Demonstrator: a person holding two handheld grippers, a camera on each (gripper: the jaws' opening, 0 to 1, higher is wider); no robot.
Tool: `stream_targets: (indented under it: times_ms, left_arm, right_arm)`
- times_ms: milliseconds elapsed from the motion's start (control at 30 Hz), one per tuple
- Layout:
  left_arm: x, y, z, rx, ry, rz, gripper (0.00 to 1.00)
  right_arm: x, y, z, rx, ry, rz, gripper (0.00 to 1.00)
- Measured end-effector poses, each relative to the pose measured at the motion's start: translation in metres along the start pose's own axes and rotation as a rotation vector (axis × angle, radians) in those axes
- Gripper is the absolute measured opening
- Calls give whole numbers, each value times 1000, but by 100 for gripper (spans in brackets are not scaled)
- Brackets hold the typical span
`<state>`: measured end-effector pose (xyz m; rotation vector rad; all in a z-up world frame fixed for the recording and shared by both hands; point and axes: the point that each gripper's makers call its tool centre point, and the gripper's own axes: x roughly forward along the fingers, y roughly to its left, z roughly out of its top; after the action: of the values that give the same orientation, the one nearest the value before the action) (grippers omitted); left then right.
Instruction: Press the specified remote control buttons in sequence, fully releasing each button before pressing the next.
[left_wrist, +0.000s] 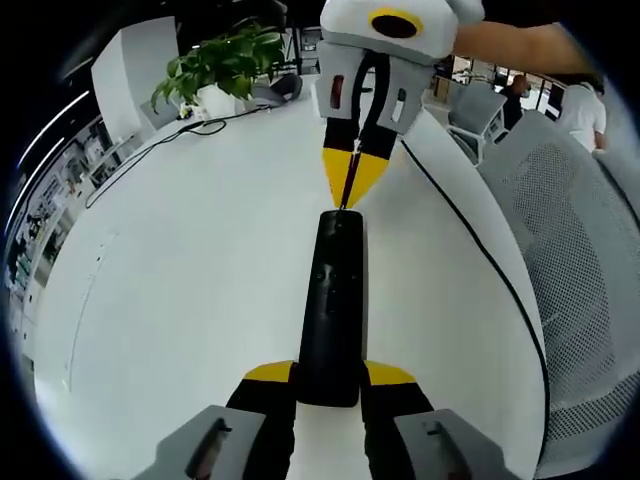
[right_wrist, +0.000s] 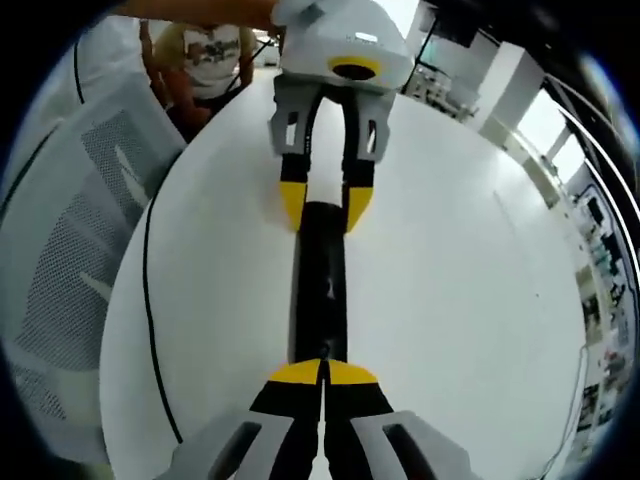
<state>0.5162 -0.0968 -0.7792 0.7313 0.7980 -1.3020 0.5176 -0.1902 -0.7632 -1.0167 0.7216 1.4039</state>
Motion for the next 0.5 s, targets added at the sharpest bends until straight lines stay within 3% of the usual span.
stream_targets:
  times_ms: [500]
  left_arm:
    - [-1, -1, 1, 4, 5, 2, 24]
  right_arm:
    - [5, -3, -8, -24, 62, 25, 0]
